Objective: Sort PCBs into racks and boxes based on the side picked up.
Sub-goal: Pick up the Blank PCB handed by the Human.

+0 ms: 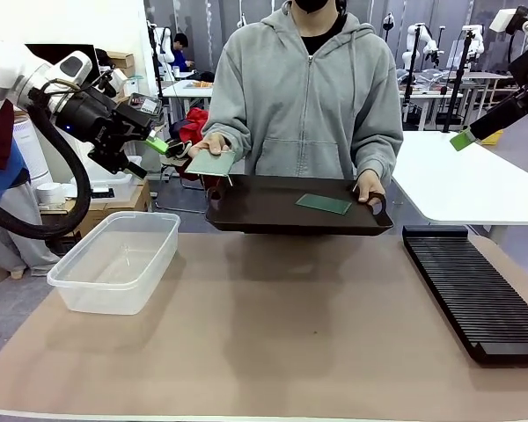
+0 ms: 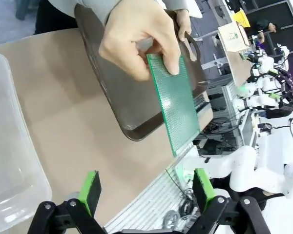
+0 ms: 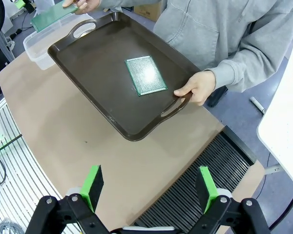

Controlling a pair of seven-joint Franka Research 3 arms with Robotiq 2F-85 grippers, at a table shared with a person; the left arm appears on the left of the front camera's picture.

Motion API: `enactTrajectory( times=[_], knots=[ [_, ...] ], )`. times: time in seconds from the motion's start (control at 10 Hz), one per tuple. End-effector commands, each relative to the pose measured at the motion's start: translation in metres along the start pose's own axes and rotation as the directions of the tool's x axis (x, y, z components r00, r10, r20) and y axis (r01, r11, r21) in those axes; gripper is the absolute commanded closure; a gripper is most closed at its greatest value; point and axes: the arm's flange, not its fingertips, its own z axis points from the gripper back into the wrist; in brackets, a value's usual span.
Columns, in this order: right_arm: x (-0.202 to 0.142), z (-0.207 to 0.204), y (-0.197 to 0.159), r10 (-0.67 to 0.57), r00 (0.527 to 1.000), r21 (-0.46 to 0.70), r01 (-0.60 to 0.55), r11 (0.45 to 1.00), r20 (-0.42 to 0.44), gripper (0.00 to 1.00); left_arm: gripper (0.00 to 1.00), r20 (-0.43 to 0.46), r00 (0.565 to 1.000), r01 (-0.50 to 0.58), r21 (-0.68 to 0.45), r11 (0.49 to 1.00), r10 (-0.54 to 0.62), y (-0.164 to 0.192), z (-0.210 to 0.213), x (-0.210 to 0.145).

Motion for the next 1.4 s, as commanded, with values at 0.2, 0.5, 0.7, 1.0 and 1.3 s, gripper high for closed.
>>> enactTrajectory(
  times=[0.2,0.5,0.7,1.0,1.3],
  knots=[
    [-0.001,-0.001,0.0,-0.002,1.0,0.001,0.002,1.0,-0.001,0.0,0.0,-0.048,0.955,-0.296,-0.27,0.916,0.294,0.03,-0.012,0.048],
    [-0.001,-0.001,0.0,-0.002,1.0,0.001,0.002,1.0,-0.001,0.0,0.0,-0.073,0.949,-0.313,-0.355,0.881,0.307,0.044,-0.034,0.065],
    [-0.001,-0.001,0.0,-0.002,1.0,0.001,0.002,1.0,-0.001,0.0,0.0,-0.07,0.955,-0.288,-0.443,0.849,0.287,0.053,-0.047,0.074],
    [-0.001,-0.001,0.0,-0.002,1.0,0.001,0.002,1.0,-0.001,0.0,0.0,-0.083,0.977,-0.212,-0.492,0.845,0.197,0.053,-0.068,0.076],
    [-0.001,-0.001,0.0,-0.002,1.0,0.001,0.002,1.0,-0.001,0.0,0.0,-0.098,0.985,-0.173,-0.484,0.858,0.143,0.051,-0.083,0.074]
  ],
)
